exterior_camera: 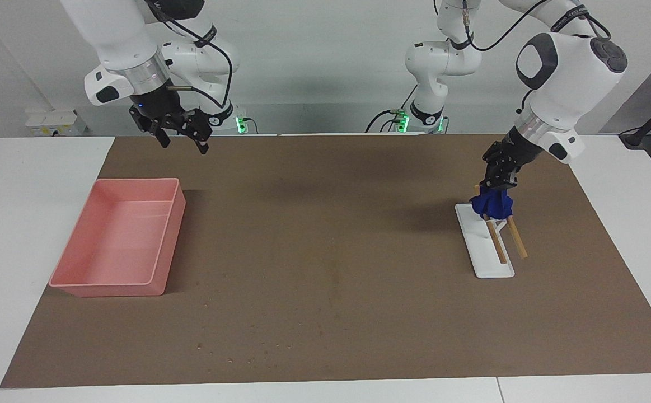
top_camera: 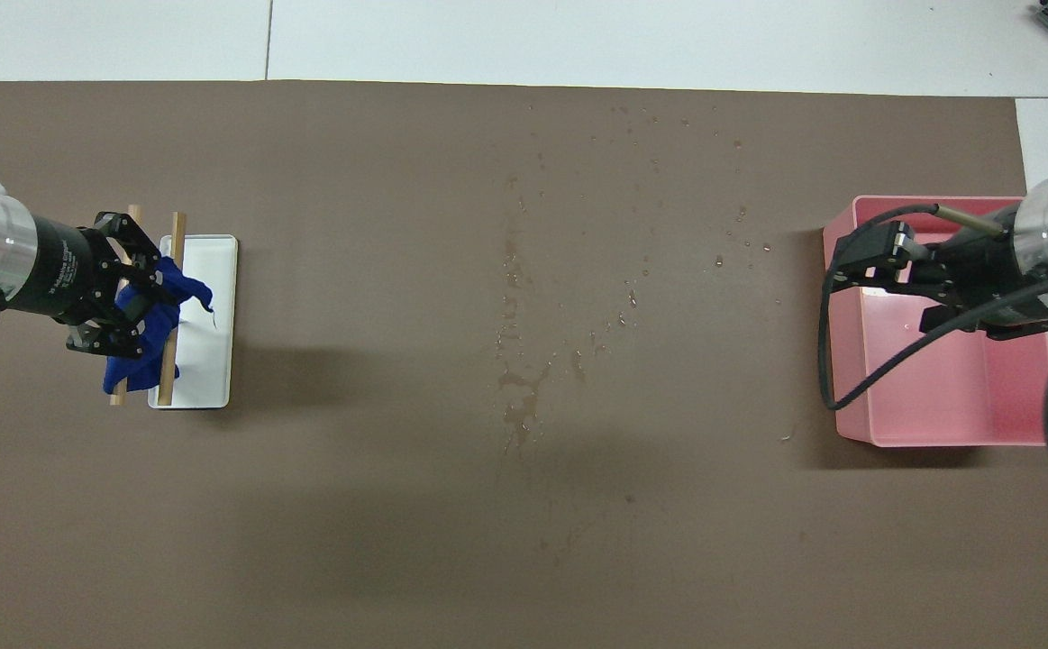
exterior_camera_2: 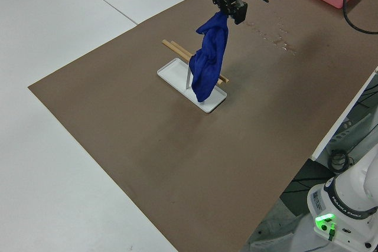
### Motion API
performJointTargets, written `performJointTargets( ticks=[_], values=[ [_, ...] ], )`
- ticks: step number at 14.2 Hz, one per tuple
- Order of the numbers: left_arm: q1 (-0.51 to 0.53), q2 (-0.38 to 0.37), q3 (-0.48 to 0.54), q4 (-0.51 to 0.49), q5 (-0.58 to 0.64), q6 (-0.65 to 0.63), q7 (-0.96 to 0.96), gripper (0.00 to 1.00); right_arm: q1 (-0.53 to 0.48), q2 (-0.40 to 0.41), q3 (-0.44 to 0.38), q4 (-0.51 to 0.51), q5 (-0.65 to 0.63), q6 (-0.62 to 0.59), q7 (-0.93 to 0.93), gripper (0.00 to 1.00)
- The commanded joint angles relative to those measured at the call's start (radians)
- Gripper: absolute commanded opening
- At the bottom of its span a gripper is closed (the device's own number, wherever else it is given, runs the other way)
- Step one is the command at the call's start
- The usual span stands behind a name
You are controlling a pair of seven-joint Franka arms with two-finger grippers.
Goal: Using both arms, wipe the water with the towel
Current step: 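Grasp the blue cloth with the left gripper and lift it off the tray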
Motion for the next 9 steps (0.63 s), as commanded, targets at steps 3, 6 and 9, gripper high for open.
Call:
performJointTargets(
  ticks=[3, 6, 9],
  values=[
    [-0.01, 0.009, -0.098, 0.146, -0.033, -0.087, -0.221, 0.0, 0.044, -0.003, 0.015, 0.017, 0.113, 0.064, 0.256, 1.0],
    [-0.01, 0.006, -0.14, 0.17, -0.056, -0.094, -0.313, 0.0, 0.059, 0.008, 0.017, 0.02, 0.147, 0.087, 0.339, 1.0],
    [-0.01, 0.003, -0.198, 0.222, -0.061, -0.098, -0.411, 0.0, 0.059, 0.008, 0.017, 0.02, 0.18, 0.104, 0.37, 1.0]
  ],
)
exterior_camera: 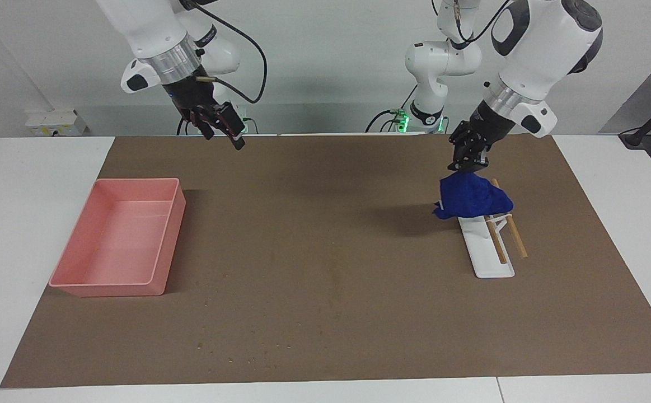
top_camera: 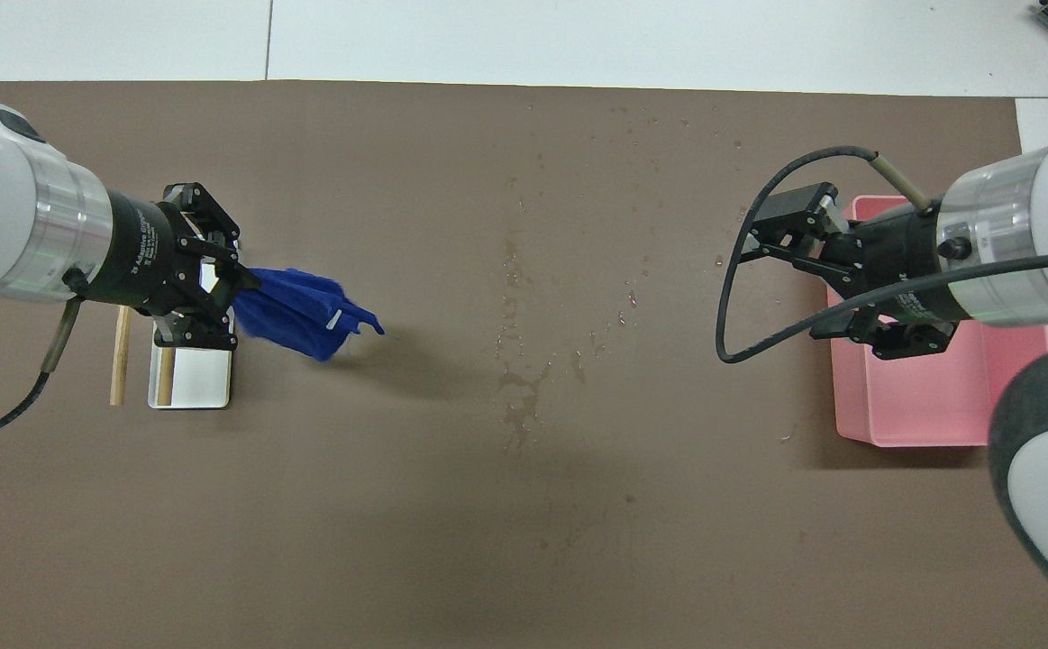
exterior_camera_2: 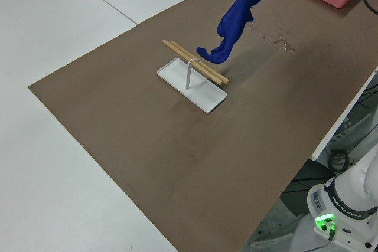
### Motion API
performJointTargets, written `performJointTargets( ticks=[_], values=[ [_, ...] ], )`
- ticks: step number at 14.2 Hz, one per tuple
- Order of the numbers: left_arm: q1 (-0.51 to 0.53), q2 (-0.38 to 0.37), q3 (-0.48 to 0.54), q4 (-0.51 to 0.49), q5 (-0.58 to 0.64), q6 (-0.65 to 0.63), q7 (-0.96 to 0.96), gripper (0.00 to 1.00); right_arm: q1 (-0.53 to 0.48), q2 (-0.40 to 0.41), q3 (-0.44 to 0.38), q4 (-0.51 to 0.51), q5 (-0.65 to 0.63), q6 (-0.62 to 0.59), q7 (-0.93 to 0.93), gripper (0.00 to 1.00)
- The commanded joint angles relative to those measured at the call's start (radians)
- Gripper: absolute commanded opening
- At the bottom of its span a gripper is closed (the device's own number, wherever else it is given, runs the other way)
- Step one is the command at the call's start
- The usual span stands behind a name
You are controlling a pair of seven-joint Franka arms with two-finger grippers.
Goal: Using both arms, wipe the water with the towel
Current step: 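Grasp the blue cloth with the left gripper and lift it off the tray, then carry the cloth toward center while the right gripper reaches toward it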
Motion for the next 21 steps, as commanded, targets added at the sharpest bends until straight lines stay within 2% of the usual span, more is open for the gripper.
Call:
performJointTargets(
  ticks=[1, 5, 10, 17, 21],
  values=[
    [-0.009, 0.005, -0.043, 0.074, -0.019, -0.036, -0.102, 0.0, -0.008, 0.008, 0.003, 0.01, 0.064, 0.018, 0.055, 1.0],
    [-0.009, 0.005, -0.134, 0.137, -0.017, -0.061, -0.237, 0.0, -0.005, 0.02, 0.004, 0.008, 0.168, 0.11, 0.225, 1.0],
    [-0.009, 0.003, -0.229, 0.203, -0.017, -0.044, -0.349, 0.0, 0.074, 0.068, 0.004, 0.008, 0.273, 0.228, 0.421, 1.0],
    [-0.009, 0.0, -0.319, 0.305, -0.019, -0.006, -0.452, 0.0, 0.108, 0.178, 0.004, 0.002, 0.365, 0.231, 0.455, 0.99],
    [-0.009, -0.018, -0.356, 0.321, -0.039, 0.088, -0.503, 0.0, 0.168, 0.264, 0.004, 0.002, 0.377, 0.329, 0.535, 0.98]
  ],
)
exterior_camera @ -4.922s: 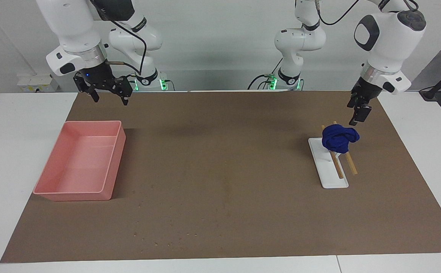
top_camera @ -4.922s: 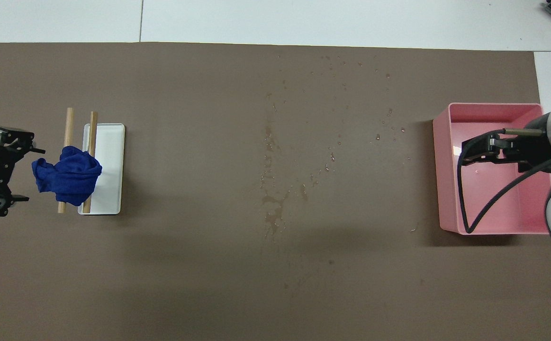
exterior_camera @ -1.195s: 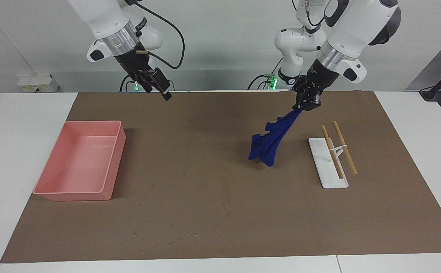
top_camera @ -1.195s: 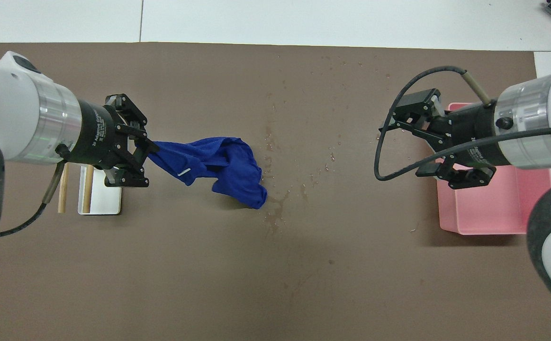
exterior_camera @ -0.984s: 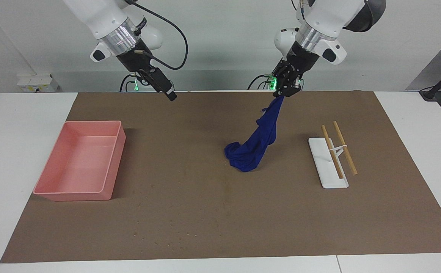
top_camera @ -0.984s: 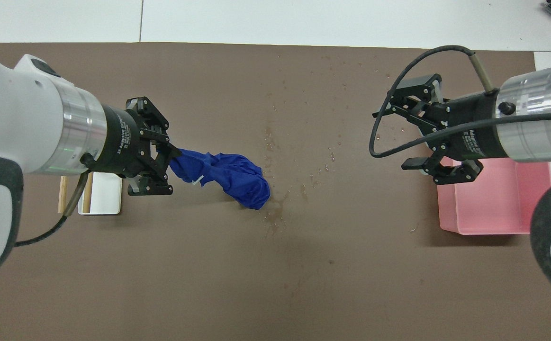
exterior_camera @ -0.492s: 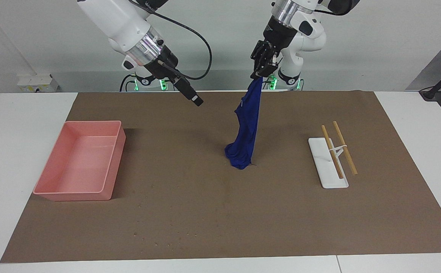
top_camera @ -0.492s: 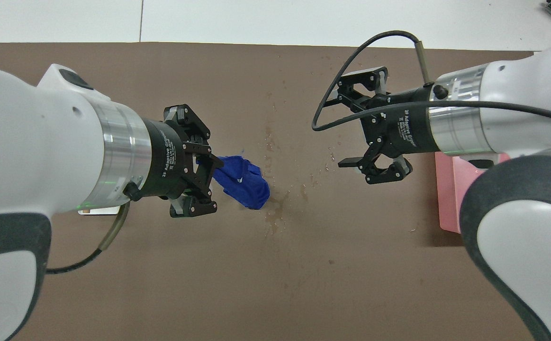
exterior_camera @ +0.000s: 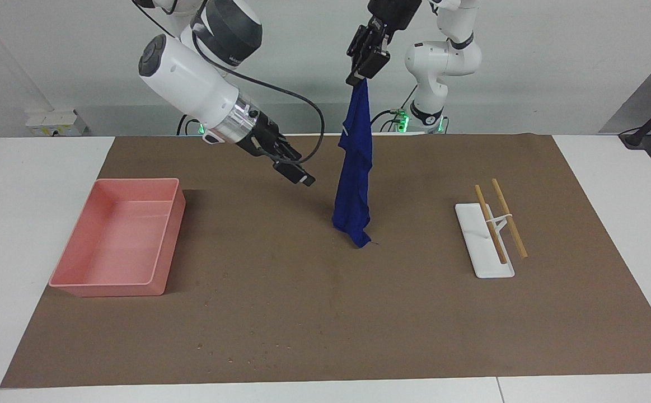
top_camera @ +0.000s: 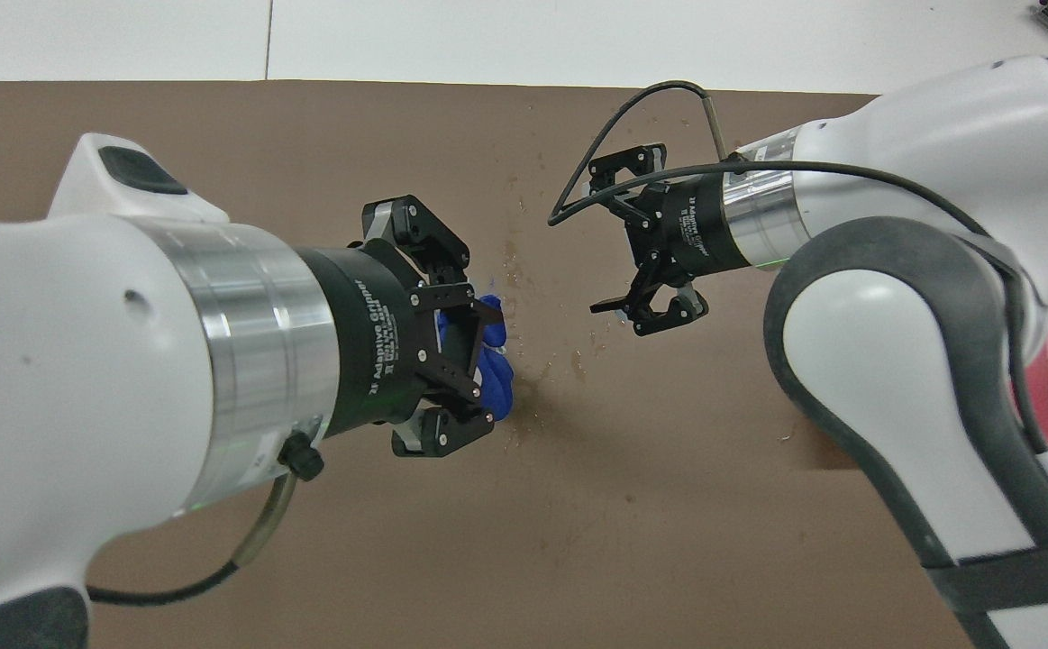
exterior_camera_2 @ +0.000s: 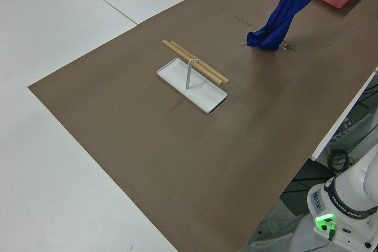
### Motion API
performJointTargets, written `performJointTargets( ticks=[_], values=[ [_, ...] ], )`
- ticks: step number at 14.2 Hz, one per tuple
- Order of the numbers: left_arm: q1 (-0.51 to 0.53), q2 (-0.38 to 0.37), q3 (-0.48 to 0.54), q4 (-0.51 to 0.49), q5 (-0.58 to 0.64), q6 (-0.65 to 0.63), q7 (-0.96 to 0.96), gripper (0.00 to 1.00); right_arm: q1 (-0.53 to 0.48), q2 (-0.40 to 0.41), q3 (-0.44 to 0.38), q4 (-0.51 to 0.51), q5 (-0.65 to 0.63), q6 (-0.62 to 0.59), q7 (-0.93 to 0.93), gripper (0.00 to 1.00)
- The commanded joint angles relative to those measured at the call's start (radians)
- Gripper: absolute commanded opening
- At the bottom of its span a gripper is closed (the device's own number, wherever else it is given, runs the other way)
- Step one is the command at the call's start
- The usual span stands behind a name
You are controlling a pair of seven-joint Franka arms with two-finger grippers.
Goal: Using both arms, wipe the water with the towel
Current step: 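Carry the cloth toward center while the right gripper reaches toward it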
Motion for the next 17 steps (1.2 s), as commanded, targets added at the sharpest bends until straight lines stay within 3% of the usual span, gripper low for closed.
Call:
performJointTargets(
  ticks=[1, 4, 11, 15, 16, 17],
  values=[
    [-0.001, -0.011, -0.006, 0.038, -0.03, 0.038, -0.037, 0.0, 0.048, 0.041, 0.001, -0.001, 0.028, 0.05, 0.079, 0.98],
    [-0.001, -0.011, -0.006, 0.082, -0.032, 0.057, -0.038, 0.0, 0.062, 0.03, 0.001, -0.015, 0.028, -0.032, 0.143, 0.98],
    [-0.013, -0.011, -0.017, 0.082, -0.035, 0.165, -0.066, 0.0, 0.161, 0.021, 0.001, -0.026, 0.029, 0.008, 0.217, 0.97],
    [-0.012, -0.011, -0.023, 0.081, -0.035, 0.178, -0.066, 0.0, 0.169, 0.003, 0.001, -0.02, 0.009, -0.079, 0.156, 0.97],
    [-0.012, -0.011, -0.022, 0.081, -0.035, 0.178, -0.066, 0.0, 0.168, -0.009, 0.0, -0.021, 0.011, -0.107, 0.116, 0.91],
    [-0.012, -0.011, -0.022, 0.081, -0.035, 0.178, -0.066, 0.0, 0.168, -0.014, 0.0, -0.021, 0.009, -0.121, 0.099, 0.71]
  ],
)
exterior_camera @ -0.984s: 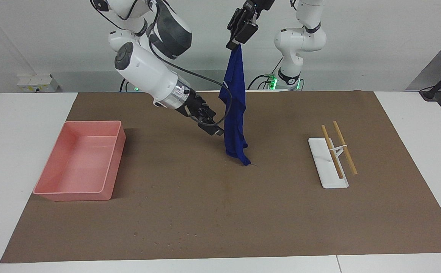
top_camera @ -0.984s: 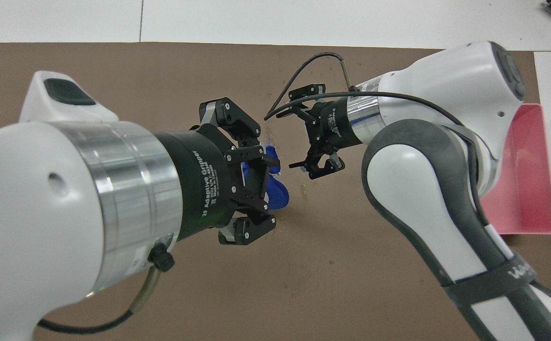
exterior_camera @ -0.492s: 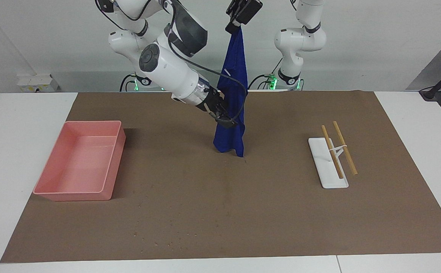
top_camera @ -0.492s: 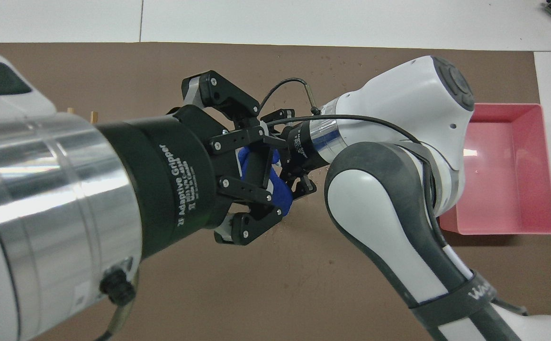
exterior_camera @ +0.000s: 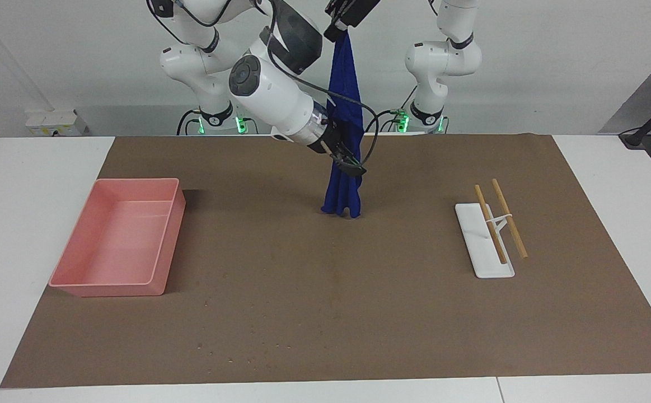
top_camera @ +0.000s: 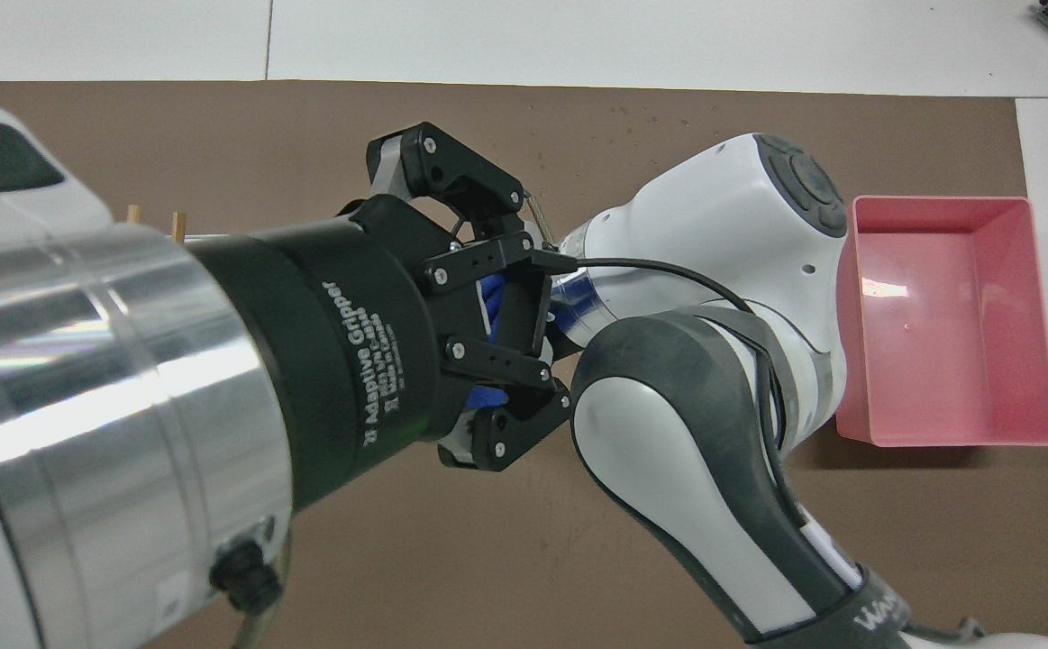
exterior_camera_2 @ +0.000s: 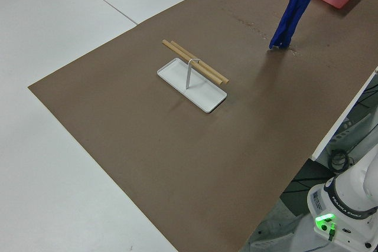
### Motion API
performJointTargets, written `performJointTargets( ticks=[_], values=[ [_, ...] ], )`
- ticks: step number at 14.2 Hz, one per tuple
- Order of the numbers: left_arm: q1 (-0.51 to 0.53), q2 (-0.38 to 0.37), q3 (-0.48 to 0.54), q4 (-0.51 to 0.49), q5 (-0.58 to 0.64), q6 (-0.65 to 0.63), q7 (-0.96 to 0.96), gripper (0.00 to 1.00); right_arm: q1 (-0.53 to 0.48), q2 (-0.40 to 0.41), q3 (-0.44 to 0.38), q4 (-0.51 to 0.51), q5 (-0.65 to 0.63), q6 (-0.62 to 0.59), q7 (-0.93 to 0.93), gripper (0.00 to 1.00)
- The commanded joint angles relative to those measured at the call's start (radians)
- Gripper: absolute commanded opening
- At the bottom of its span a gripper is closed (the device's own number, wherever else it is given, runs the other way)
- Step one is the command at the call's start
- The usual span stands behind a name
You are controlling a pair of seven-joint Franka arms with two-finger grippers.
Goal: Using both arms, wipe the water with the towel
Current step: 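Grasp the cloth with the right gripper while the left gripper opens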
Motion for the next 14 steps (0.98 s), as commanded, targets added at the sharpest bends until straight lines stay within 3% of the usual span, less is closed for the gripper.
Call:
performJointTargets(
  ticks=[1, 2, 11, 14],
  values=[
    [-0.009, -0.004, 0.008, 0.003, -0.016, 0.018, -0.016, 0.0, -0.008, -0.04, -0.002, -0.02, 0.008, -0.047, -0.06, 0.33],
    [-0.009, -0.006, 0.008, 0.002, -0.016, 0.018, -0.014, 0.0, -0.006, -0.041, -0.002, -0.02, 0.005, -0.055, -0.06, 0.0],
    [0.002, -0.014, 0.017, -0.003, -0.007, -0.012, -0.003, 0.0, -0.019, -0.076, -0.005, -0.003, -0.148, -0.057, -0.071, 0.0],
    [0.005, -0.029, 0.04, -0.003, -0.004, -0.047, 0.02, 0.0, -0.028, -0.072, -0.008, 0.048, -0.2, -0.052, -0.082, 0.0]
  ],
)
